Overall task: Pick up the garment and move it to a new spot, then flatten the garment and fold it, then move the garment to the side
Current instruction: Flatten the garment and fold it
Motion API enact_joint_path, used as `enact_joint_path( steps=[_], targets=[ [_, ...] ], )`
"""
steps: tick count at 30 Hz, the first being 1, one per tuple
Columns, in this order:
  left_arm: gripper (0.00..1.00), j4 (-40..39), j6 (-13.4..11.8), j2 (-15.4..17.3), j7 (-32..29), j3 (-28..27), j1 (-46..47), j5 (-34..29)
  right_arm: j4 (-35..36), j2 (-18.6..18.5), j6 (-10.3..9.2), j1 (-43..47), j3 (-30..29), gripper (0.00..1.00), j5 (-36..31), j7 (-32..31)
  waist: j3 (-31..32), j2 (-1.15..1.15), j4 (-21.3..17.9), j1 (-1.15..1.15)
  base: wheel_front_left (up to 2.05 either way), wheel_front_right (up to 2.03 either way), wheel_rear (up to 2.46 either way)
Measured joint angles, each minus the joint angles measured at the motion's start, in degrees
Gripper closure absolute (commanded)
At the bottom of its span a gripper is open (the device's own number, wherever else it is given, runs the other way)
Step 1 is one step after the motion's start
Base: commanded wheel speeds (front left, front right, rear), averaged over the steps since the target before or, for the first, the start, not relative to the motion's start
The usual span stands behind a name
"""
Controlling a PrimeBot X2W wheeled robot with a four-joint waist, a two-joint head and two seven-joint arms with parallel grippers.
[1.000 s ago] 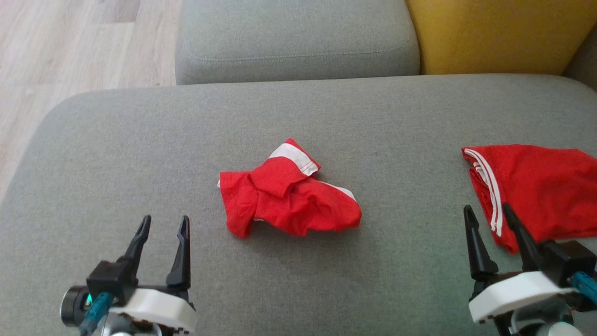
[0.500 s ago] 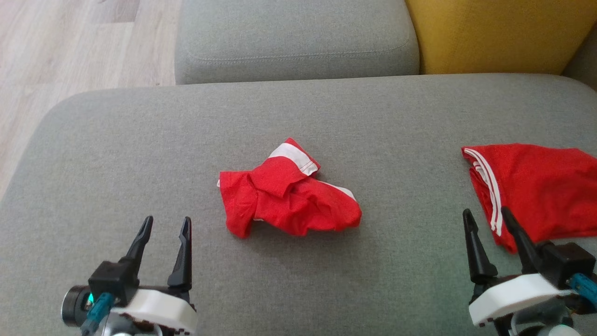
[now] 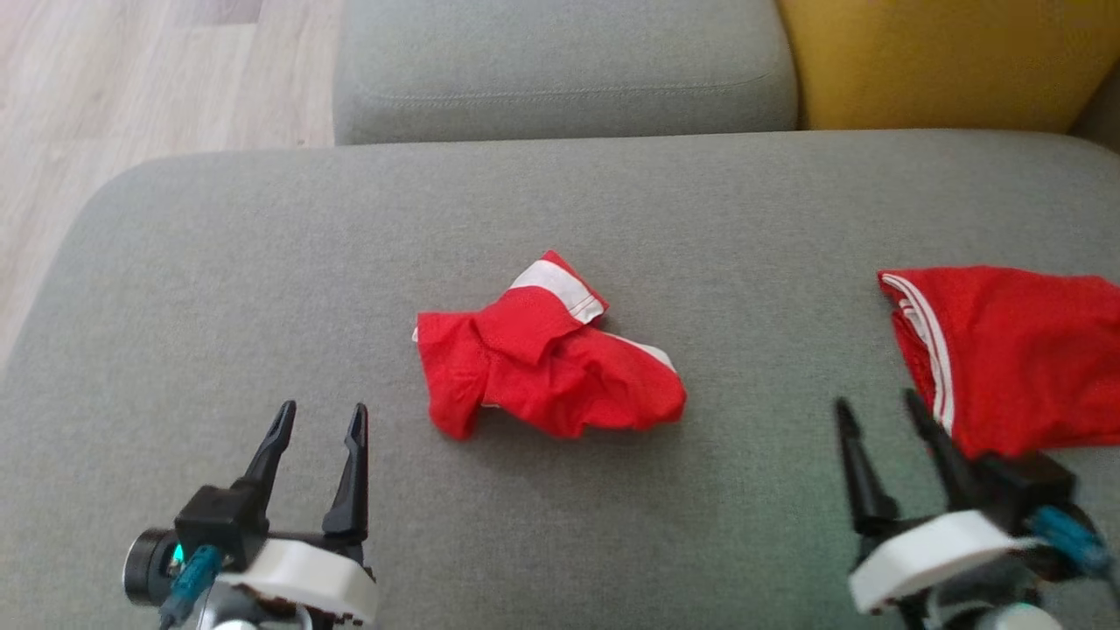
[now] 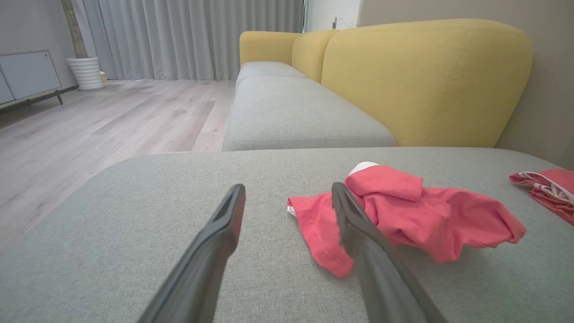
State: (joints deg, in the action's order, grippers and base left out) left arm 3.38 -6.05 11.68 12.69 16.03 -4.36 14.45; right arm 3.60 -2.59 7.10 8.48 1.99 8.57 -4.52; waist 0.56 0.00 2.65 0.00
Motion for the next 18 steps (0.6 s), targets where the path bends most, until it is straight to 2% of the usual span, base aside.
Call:
enact_joint_path(
  steps=[4, 12, 18],
  targets=[
    [0.0, -0.1, 0.1, 0.0, 0.0, 0.8, 0.9, 0.0, -1.4, -0.2, 0.0, -3.5, 5.0, 0.0, 0.6, -1.1, -1.2, 0.0, 1.2, 0.0, 0.0, 0.0, 0.0],
    [0.0, 0.7, 1.9, -0.8, 0.5, 3.1, 7.5, -0.8, -9.3, -2.5, 0.0, -18.5, 18.3, 0.0, 3.8, -7.2, -5.8, 0.0, 4.9, 0.0, 0.0, 0.0, 0.0],
    [0.0, 2.9, 3.0, -2.5, 1.1, 4.3, 11.0, -1.0, -15.4, -2.9, 0.0, -24.7, 24.5, 0.0, 6.9, -9.6, -8.9, 0.0, 8.6, 0.0, 0.0, 0.0, 0.0]
  ],
)
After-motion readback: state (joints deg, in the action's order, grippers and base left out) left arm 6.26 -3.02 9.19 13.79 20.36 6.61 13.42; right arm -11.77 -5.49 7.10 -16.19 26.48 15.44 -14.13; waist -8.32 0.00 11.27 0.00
